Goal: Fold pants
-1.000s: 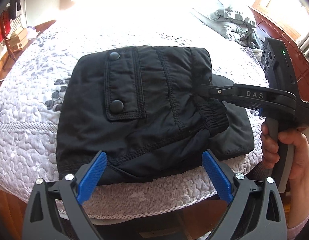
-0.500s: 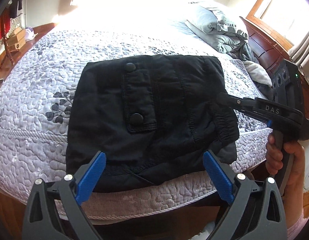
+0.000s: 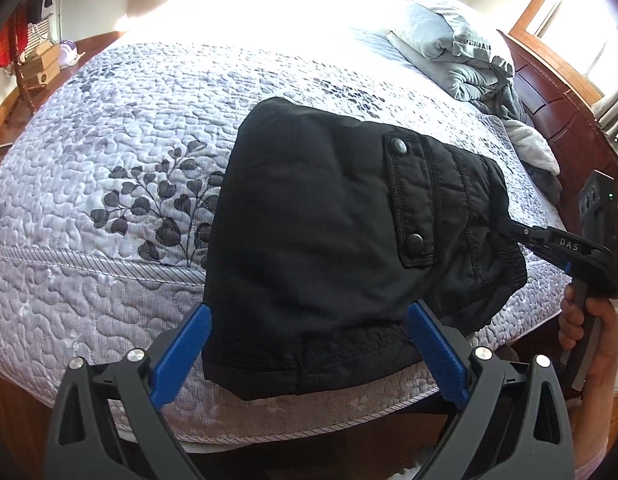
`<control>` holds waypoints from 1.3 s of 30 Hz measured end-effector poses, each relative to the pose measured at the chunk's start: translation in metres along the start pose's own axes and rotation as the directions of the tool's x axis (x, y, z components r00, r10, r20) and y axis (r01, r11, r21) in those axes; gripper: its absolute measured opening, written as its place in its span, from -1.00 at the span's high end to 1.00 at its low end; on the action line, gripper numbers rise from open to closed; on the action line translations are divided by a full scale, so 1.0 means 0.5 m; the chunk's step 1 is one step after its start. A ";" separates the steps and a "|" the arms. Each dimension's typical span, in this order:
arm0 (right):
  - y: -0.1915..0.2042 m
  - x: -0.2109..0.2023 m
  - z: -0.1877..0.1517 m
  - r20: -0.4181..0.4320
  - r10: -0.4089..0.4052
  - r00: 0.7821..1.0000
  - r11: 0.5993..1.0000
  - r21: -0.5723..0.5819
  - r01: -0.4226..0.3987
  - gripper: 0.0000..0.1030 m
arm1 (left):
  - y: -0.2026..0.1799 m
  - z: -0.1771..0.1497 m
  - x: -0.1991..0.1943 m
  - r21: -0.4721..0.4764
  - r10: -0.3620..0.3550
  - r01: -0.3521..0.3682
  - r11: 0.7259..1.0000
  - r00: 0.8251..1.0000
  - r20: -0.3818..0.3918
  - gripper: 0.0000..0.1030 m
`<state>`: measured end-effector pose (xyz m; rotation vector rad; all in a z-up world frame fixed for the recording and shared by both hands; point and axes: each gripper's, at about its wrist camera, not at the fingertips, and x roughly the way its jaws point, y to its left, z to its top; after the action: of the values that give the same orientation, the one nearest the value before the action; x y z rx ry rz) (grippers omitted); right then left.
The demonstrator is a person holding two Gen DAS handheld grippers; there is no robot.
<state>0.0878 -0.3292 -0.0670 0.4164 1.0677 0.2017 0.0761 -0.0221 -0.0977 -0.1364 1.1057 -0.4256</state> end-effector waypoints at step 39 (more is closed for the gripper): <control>-0.076 0.098 0.089 -0.031 -0.008 0.999 0.996 0.086 0.011 0.93 | -0.012 0.006 0.032 0.006 0.042 -0.041 0.999 0.998 -0.036 -0.92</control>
<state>0.1488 -0.3565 -0.1043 0.4872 1.1108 0.1542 0.0833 -0.0343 -0.1077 -0.1010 1.1412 -0.3955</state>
